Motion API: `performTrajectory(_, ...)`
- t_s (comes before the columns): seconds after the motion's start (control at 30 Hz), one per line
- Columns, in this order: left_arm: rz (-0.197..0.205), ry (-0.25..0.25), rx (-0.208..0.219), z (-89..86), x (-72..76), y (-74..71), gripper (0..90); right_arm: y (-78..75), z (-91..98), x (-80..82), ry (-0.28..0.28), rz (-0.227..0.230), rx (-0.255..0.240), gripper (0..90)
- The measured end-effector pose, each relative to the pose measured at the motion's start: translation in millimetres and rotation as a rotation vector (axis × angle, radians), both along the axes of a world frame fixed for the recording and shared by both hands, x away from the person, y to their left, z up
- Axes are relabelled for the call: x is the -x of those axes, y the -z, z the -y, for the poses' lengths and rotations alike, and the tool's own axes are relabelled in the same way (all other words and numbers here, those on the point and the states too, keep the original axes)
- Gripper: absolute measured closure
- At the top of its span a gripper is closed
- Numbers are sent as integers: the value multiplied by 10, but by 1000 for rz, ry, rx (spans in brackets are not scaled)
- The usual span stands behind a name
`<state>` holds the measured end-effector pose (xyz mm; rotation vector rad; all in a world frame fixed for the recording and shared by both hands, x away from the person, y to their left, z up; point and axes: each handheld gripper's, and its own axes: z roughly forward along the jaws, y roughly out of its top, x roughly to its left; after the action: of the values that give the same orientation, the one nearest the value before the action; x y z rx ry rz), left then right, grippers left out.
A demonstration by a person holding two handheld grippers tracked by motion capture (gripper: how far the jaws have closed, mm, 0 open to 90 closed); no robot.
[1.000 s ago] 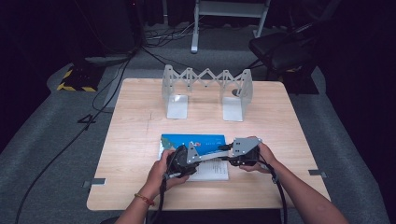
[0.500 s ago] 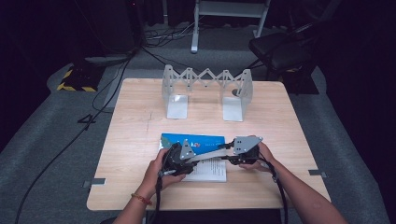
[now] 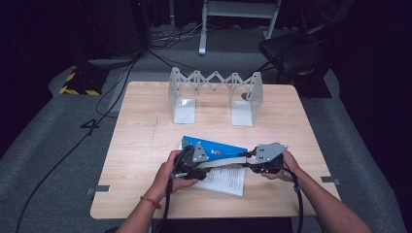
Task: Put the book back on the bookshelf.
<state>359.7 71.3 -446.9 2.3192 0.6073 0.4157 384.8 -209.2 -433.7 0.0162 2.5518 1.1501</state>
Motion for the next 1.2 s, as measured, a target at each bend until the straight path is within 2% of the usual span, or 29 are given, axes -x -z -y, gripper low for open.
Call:
performTrajectory(0.07,-16,-14,6,67,-34,-12,422,-28,56,-3,7,3,6,705)
performTrajectory(0.13,10,-34,-6,167,-25,-5,386,-44,112,-16,16,-6,8,704)
performTrajectory(0.17,10,-34,-6,167,-25,-5,384,-54,143,-22,22,-7,8,704)
performTrajectory(0.23,35,-27,-4,290,20,-24,386,-73,172,-13,19,-4,18,704)
performTrajectory(0.3,47,-11,1,366,50,-50,384,-96,178,-2,16,-4,28,704)
performTrajectory(0.4,54,-13,-3,441,65,-64,386,-120,167,5,12,-1,39,704)
performTrajectory(0.47,52,-18,-18,480,58,-28,451,-150,144,18,13,-1,56,702)
performTrajectory(0.53,20,-3,-28,475,50,-2,510,-154,122,23,13,-1,77,700)
performTrajectory(0.57,19,-2,-44,481,60,7,540,-155,112,21,9,-5,83,697)
performTrajectory(0.63,52,2,-69,505,94,9,590,-161,93,20,6,-7,100,692)
performTrajectory(0.77,65,12,-74,513,103,25,646,-156,92,3,18,-27,104,664)
performTrajectory(0.8,69,21,-70,513,106,63,651,-136,109,-15,21,-52,98,625)
performTrajectory(0.83,69,21,-70,513,106,63,654,-136,109,-15,21,-52,98,625)
performTrajectory(0.87,67,21,-66,509,103,68,655,-119,158,-33,44,-53,79,494)
performTrajectory(0.9,66,21,-55,494,101,65,657,-113,188,-49,63,-57,70,461)
performTrajectory(0.93,66,21,-55,494,101,65,662,-113,188,-49,63,-57,70,461)
performTrajectory(1.0,70,25,-35,463,98,49,665,-83,309,-118,101,-92,27,414)
performTrajectory(1.07,73,24,-5,425,92,39,671,-13,449,-219,153,-96,17,370)
performTrajectory(1.13,80,25,15,392,89,26,678,59,562,-315,187,-145,-21,370)
performTrajectory(1.2,78,26,25,374,81,17,680,105,604,-357,209,-147,-20,364)
